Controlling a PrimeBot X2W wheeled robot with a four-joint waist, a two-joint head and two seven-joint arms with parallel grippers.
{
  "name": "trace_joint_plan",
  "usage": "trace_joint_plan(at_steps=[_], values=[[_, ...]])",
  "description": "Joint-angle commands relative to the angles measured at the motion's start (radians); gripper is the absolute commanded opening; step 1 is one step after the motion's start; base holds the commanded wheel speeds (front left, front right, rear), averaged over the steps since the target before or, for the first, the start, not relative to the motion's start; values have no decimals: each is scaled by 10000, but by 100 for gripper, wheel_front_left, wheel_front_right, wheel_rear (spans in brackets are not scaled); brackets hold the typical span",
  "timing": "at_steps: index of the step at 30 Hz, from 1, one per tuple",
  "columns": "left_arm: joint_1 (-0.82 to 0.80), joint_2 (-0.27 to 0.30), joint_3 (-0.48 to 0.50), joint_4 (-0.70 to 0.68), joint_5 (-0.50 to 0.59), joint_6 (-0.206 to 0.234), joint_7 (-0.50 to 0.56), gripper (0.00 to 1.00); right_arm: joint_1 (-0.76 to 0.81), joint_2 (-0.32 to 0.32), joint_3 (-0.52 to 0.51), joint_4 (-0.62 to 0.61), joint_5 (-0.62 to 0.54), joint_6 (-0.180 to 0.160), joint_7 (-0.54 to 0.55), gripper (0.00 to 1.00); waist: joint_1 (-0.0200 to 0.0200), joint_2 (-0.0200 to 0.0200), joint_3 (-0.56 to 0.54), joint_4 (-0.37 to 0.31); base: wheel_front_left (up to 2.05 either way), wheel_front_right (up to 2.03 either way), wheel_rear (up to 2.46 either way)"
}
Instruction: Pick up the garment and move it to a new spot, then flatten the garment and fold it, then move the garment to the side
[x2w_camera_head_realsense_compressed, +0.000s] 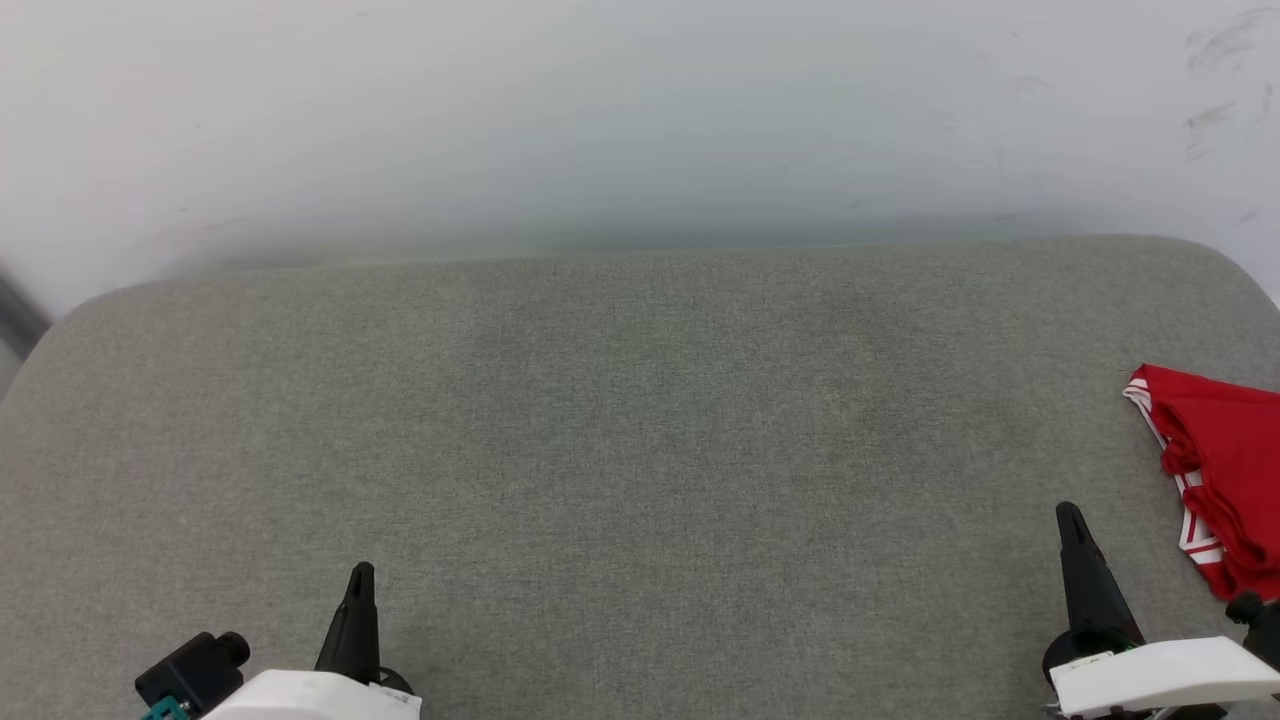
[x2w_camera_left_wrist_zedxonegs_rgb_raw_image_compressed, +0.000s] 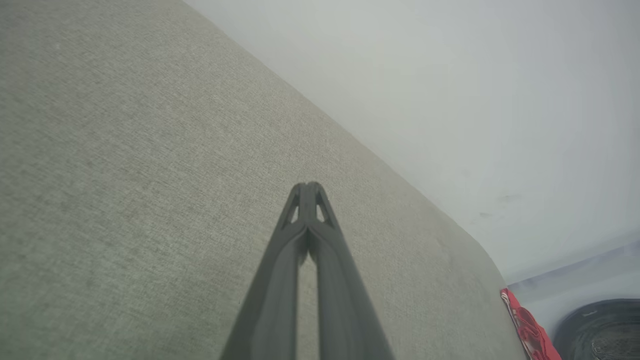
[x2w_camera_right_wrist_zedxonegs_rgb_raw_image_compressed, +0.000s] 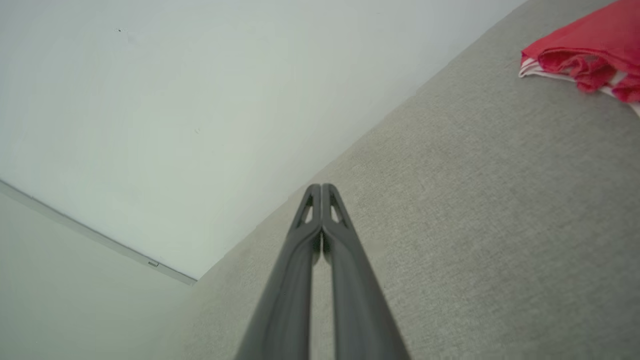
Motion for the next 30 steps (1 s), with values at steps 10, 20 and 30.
trace_joint_plan(at_steps=[10,20,30], values=[[-486,72,165,111,-1550,-246,330,0,-454,-103,-92,112,1484,0,340,0,0,0,8,-7,0,0,0],[-732,82,270,283,-2782,-426,613,0,-645,-104,-155,275,2646,-1,628,0,0,0,16,-13,0,0,0],[-930,82,380,428,-3790,-577,853,0,-788,-97,-215,405,3594,-1,875,0,0,0,23,-19,0,0,0]])
